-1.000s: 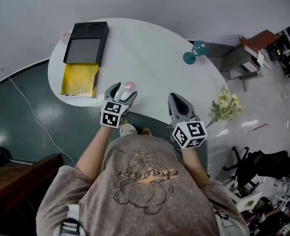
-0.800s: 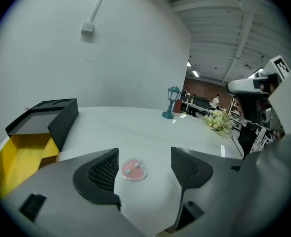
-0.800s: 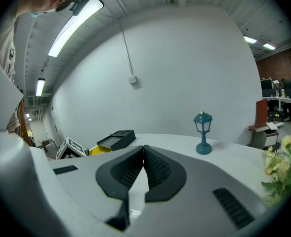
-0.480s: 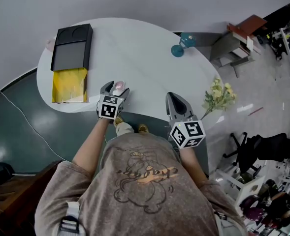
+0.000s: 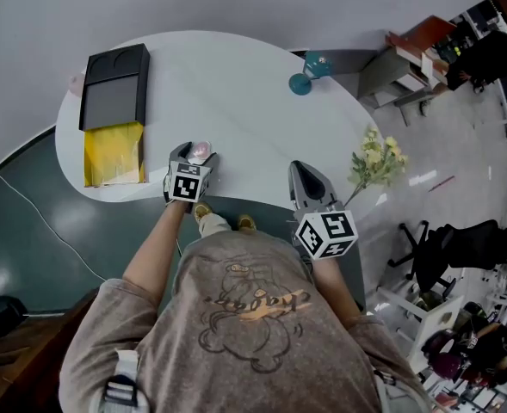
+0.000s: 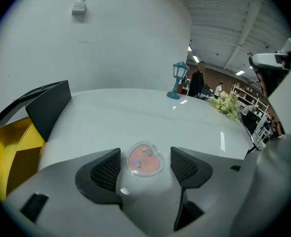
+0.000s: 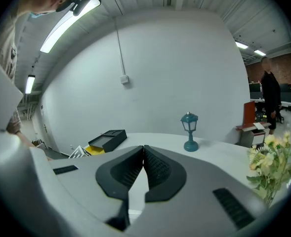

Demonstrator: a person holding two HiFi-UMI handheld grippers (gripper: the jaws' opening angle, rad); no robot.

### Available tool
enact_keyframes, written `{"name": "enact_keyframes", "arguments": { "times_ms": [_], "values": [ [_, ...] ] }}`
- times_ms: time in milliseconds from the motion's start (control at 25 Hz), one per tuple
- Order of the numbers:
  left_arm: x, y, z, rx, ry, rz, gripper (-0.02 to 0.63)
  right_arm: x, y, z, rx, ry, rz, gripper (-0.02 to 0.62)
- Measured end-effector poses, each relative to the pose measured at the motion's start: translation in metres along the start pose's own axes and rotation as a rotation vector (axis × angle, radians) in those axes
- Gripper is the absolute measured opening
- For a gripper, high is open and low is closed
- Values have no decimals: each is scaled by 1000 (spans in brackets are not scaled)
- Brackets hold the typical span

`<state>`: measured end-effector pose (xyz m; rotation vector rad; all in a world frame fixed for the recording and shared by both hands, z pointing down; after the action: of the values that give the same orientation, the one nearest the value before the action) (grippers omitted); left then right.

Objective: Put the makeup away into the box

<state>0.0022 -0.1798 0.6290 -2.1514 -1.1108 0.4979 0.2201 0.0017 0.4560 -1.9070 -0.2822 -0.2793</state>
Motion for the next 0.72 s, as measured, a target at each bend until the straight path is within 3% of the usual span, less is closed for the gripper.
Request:
{"name": "enact_keyframes", "arguments": {
  "times_ms": [360,720],
  "values": [
    [-7,0,-1,-3,50,-52,257,-1,-1,1,5,-7,-2,5],
    [-7,4,4,8,57,-35,250,1,-1,4,5,-9,-7,5]
  ]
}}
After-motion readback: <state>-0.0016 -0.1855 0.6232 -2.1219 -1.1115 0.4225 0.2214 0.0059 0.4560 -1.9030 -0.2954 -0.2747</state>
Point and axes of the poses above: the fingertips, and each gripper's own axes: z backward along the fingers, x to its right, y out of its top, the point moved 8 cm from there along z, backward along the fingers, and after that the axes turned 7 degrees about -z, right-handed, at the moved point
